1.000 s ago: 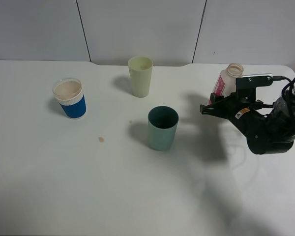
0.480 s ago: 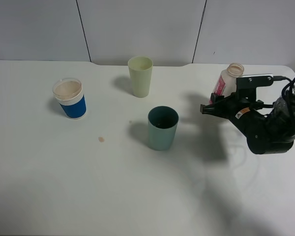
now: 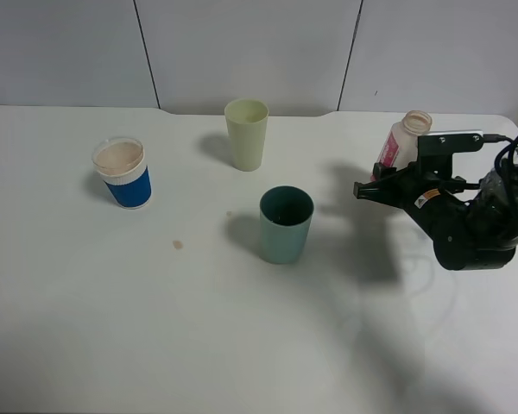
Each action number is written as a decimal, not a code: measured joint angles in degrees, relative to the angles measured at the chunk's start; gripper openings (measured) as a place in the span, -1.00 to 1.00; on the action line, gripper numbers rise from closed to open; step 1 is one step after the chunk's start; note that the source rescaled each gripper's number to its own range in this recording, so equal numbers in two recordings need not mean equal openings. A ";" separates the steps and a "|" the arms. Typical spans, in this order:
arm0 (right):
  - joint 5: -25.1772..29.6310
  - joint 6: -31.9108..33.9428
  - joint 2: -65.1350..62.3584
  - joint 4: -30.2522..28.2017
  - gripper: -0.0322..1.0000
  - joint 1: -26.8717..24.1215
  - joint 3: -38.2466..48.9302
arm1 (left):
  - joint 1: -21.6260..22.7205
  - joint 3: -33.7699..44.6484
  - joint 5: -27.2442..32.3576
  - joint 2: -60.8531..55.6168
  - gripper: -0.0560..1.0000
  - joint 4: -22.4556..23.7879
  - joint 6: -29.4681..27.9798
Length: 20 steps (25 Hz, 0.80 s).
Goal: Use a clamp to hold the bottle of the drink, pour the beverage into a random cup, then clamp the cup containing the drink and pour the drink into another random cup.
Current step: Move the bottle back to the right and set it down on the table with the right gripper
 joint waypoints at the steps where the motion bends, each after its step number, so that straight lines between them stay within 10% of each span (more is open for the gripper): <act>1: 0.00 0.00 0.00 0.00 -0.94 0.00 0.00 | 0.00 0.00 0.00 0.00 0.88 0.00 0.00; 20: -0.11 0.45 0.00 0.05 0.05 0.00 0.00 | 0.00 0.00 0.00 0.00 0.88 0.00 0.00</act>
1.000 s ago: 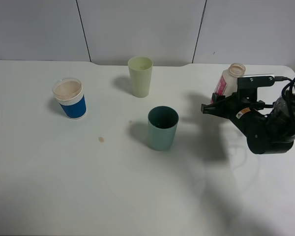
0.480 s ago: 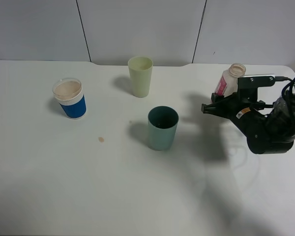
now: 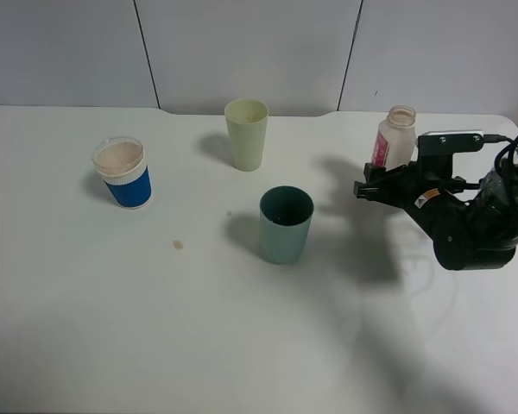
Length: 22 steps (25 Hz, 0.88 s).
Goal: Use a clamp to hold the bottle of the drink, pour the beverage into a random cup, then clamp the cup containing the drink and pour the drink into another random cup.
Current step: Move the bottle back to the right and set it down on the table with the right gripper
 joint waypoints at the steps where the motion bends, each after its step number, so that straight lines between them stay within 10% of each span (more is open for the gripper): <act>1: 0.00 0.44 0.00 0.00 0.14 0.00 0.00 | 0.00 0.00 0.00 0.00 0.88 0.00 0.00; 22: -0.02 4.07 0.00 0.65 0.81 0.00 0.00 | 0.00 0.00 0.00 0.00 0.88 0.00 0.00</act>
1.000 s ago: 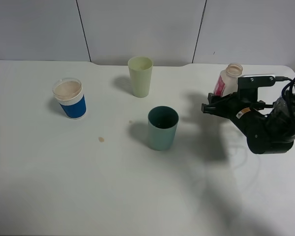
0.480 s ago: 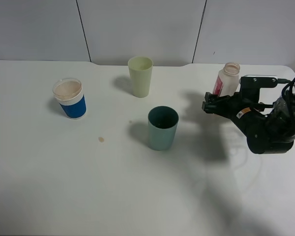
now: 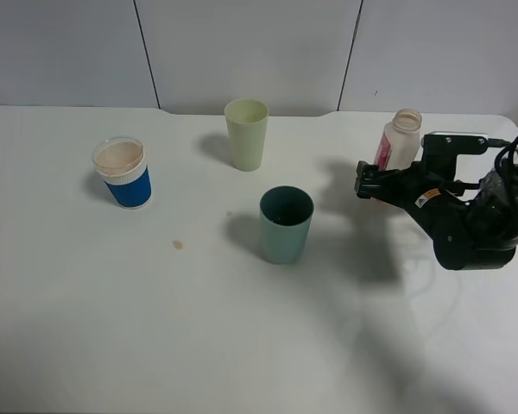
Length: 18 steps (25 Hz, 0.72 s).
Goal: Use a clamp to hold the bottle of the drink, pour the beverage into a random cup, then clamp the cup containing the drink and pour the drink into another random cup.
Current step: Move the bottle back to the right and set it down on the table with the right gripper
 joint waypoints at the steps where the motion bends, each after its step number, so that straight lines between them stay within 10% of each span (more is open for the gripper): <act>1: 0.08 0.00 0.00 -0.05 0.82 0.00 0.00 | 0.00 0.00 0.00 0.00 0.88 0.00 0.00; 18: 6.69 -0.20 -9.20 -0.22 0.85 0.00 0.05 | 0.00 0.00 0.00 0.00 0.88 0.00 0.00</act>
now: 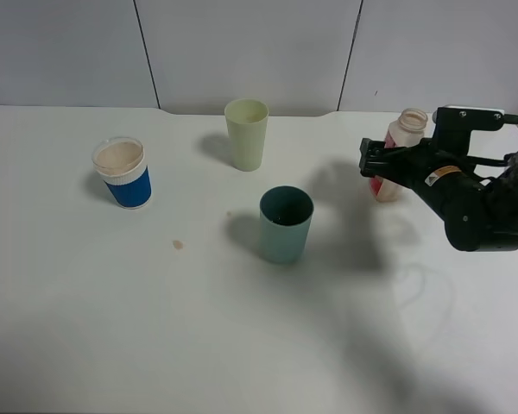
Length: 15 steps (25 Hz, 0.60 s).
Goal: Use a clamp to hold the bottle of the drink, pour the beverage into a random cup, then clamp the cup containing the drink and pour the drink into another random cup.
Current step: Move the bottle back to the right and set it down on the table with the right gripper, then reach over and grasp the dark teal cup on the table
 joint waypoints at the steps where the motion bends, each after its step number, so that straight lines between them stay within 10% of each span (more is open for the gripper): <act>1: 0.53 -0.38 -0.71 0.00 0.88 0.00 0.00 | 0.00 0.00 0.00 0.00 0.88 0.00 0.00; 15: 3.57 -4.62 -8.84 0.70 0.95 0.00 0.11 | 0.00 0.00 0.00 0.00 0.88 0.00 0.00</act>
